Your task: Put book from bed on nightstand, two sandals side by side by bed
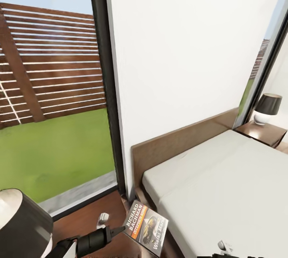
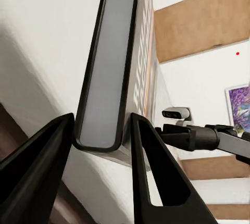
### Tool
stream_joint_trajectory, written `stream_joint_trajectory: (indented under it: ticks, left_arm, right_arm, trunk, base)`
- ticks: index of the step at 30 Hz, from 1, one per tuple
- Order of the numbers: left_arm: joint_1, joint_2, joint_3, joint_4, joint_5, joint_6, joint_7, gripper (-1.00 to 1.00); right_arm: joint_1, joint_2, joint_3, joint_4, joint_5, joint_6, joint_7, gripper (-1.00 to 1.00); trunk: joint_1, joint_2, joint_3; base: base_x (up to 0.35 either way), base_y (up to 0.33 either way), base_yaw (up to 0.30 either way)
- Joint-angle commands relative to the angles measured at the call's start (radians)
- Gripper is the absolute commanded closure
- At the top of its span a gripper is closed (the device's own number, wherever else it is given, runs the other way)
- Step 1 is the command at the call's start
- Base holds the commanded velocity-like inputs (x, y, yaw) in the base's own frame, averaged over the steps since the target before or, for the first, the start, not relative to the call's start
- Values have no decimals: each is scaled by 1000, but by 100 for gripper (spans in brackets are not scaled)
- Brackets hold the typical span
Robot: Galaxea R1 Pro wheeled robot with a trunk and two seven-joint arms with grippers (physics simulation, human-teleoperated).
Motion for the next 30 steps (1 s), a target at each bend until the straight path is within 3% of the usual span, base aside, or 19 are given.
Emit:
stream_joint_trajectory:
  ticks: [1,10,14,17,30]
  left_arm:
    - [-1,0,4,0,4,11,-3,100]
    - [-1,0,4,0,4,11,-3,100]
    - [-1,0,4,0,4,11,-3,100]
    - [-1,0,4,0,4,11,-3,100]
    - [-1,0,3,0,4,11,-2,100]
  right_arm:
    - [-1,0,-9,1,7,7,5,-100]
    - [-1,-8,-7,1,14,10,14,-100]
    - [-1,-7,-5,-1,17,9,122,-100]
    - [-1,-8,-5,-1,17,9,161,-100]
    - [-1,-8,-6,-1,16,9,174,-100]
  trunk:
    - [0,-1,-2]
    - [0,-1,-5]
    - [0,-1,-5]
    - [0,-1,-6]
    - [0,-1,-6]
  base:
    - [0,0,279]
    - [0,0,266]
    - [0,0,207]
    - [0,0,188]
    - [0,0,30]
